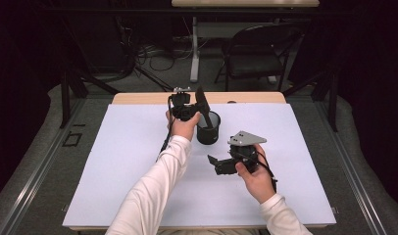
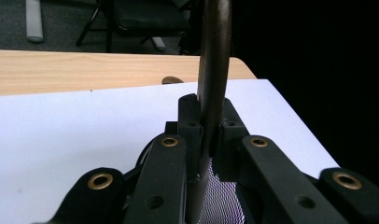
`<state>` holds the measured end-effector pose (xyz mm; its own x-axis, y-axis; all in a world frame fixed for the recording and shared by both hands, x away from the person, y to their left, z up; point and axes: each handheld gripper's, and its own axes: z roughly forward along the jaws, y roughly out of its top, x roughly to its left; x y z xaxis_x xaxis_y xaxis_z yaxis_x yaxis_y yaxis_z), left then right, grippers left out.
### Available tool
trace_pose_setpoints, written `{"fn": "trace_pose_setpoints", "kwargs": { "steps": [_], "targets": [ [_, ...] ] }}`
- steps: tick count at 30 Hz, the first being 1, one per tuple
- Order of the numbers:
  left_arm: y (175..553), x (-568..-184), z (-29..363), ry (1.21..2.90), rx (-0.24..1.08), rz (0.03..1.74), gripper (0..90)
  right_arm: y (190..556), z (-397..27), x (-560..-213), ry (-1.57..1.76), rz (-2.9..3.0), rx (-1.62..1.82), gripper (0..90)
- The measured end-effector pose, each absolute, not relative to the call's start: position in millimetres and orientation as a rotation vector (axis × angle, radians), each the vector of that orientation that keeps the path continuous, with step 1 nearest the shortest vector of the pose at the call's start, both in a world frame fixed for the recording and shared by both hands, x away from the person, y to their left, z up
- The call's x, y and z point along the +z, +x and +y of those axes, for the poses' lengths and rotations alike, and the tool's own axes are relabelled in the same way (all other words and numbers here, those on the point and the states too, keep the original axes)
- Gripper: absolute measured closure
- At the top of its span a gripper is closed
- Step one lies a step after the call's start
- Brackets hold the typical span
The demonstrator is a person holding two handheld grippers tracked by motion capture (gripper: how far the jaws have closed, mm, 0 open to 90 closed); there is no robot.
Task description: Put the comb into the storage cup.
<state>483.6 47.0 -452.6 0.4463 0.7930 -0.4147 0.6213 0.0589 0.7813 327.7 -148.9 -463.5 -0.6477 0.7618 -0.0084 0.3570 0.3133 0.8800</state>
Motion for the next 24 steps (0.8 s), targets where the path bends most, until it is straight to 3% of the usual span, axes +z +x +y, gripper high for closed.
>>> {"fn": "trace_pose_setpoints", "kwargs": {
  "steps": [24],
  "targets": [
    [485.3,-459.1,59.1,1.589,0.162,1.283,83.8,327.6,-147.3,-464.3,0.992,2.165,1.278,1.0]
  ]
}}
